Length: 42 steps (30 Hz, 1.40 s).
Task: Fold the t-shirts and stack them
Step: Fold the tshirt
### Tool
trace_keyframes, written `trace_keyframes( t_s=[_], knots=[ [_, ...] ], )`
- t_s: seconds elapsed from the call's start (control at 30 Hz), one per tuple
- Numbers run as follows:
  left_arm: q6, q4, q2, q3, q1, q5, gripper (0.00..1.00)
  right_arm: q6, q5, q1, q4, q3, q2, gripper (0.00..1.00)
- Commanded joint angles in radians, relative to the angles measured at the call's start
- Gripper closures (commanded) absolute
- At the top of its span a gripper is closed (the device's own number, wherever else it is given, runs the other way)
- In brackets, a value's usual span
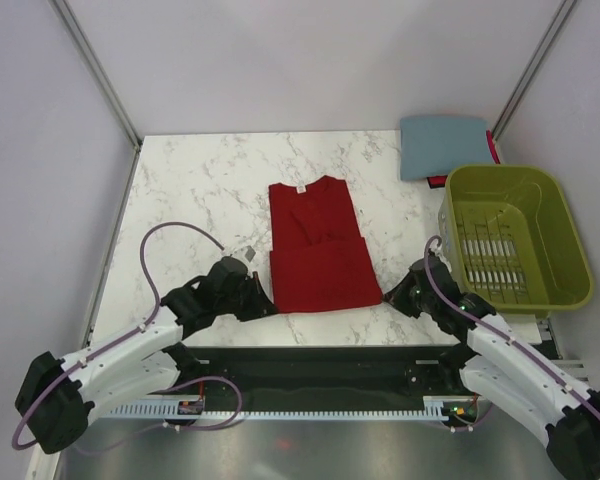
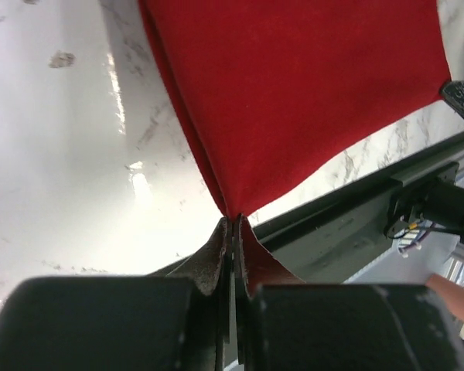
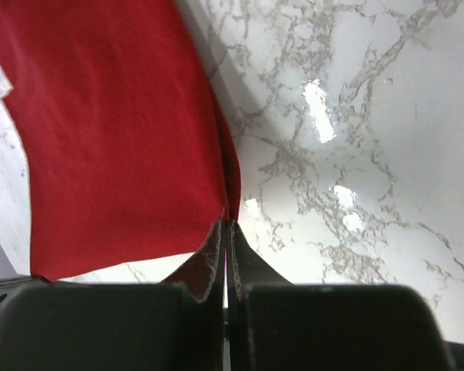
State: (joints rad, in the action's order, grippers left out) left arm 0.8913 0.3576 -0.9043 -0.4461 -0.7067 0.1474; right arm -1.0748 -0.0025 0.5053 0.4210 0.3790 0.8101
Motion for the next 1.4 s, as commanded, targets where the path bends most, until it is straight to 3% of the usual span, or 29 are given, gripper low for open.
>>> trace_keyframes(
  t_s=[0.0, 0.2, 0.47, 0.63, 0.77, 0.87, 1.37],
  knots=[
    [0.024, 0.125, 0.067, -0.098, -0.088, -0.098, 0.98, 0.052, 0.016, 0.006, 0.119, 0.066, -0.107, 1.0],
    [0.061, 0.208, 0.078, -0.201, -0.194, -0.187, 0.98, 0.091, 0.012, 0.007, 0.182, 0.162, -0.213, 1.0],
    [0.003, 0.244, -0.021, -0.315, -0.166, -0.287, 0.98, 0.237, 0.081, 0.007, 0.134, 0.349, -0.033, 1.0],
    [-0.078, 0.225, -0.125, -0.42, -0.033, -0.266, 0.98, 0.357, 0.082, -0.007, 0.039, 0.483, 0.213, 1.0],
    [-0.166, 0.184, -0.241, -0.505, 0.158, -0.157, 0.98, 0.433, 0.047, -0.04, 0.001, 0.668, 0.382, 1.0],
    [-0.206, 0.147, -0.313, -0.58, 0.238, -0.089, 0.98, 0.49, 0.017, -0.086, -0.01, 0.788, 0.504, 1.0],
    [-0.279, 0.121, -1.002, -1.219, 0.432, 0.026, 0.98, 0.558, -0.214, -0.249, -0.076, 1.348, 1.182, 1.0]
  ],
)
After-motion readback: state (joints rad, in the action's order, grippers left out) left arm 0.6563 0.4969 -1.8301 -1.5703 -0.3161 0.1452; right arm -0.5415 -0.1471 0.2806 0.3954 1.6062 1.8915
